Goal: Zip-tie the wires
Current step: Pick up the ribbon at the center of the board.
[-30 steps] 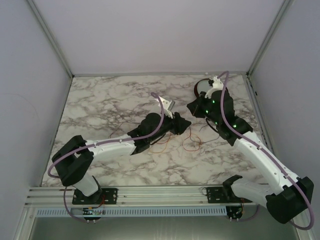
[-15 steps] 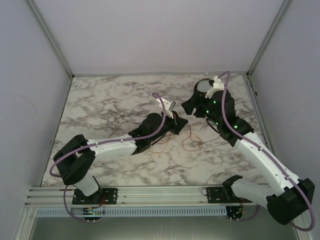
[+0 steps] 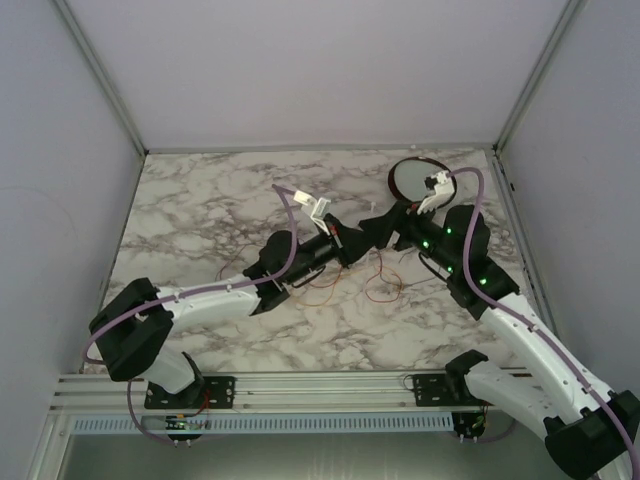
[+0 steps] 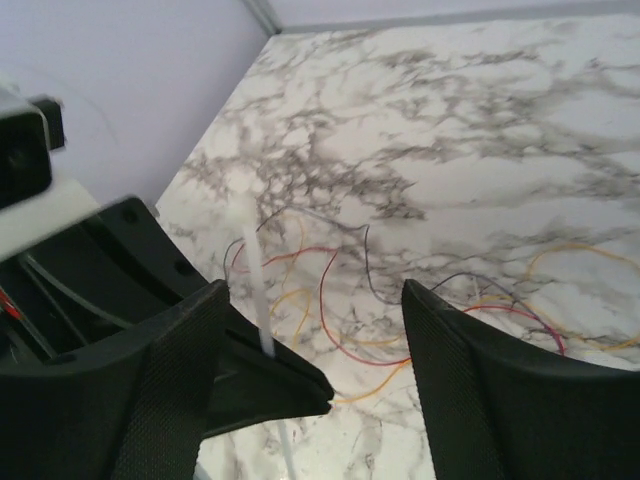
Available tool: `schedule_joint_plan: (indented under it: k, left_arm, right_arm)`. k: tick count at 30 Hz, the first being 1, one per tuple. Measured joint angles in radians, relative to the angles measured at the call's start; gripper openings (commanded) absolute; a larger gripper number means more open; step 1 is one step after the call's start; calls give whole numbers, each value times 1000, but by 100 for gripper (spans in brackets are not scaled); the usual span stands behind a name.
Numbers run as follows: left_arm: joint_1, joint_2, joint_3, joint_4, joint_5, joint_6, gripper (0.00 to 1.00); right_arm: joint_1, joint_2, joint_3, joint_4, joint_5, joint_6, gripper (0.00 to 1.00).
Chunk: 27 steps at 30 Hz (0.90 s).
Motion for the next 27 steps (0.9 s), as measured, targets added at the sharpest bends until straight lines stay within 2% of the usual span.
schedule_joint_plan:
  k: [5,9,14,15,20,23,27]
  left_arm:
    - [0,-3,-13,81,65,-50,0]
    - [0,-3,-24,137,85,-73,0]
    - [0,-3,-30,159,85,-84,0]
    - [0,-3,-30,159,85,-85,1]
    - [0,-3,-31,162,83,-86,34]
    - [0,-8,-36,143,77,-76,48]
    - [1,-84,-81,43,34,-38,56]
  right_arm:
    - [-2,-18,-53,69,-85,32,45]
    - [-2,-24,-53,107,-136,40,31]
    - [-2,-42,-66,127,-171,54,2]
    - [-2,-47,-70,130,-175,57,0]
    - [-2,-53,-72,131,-177,55,0]
    - [-2,-53,-70,119,-161,31,0]
    - [0,-38,-28,56,-113,-44,0]
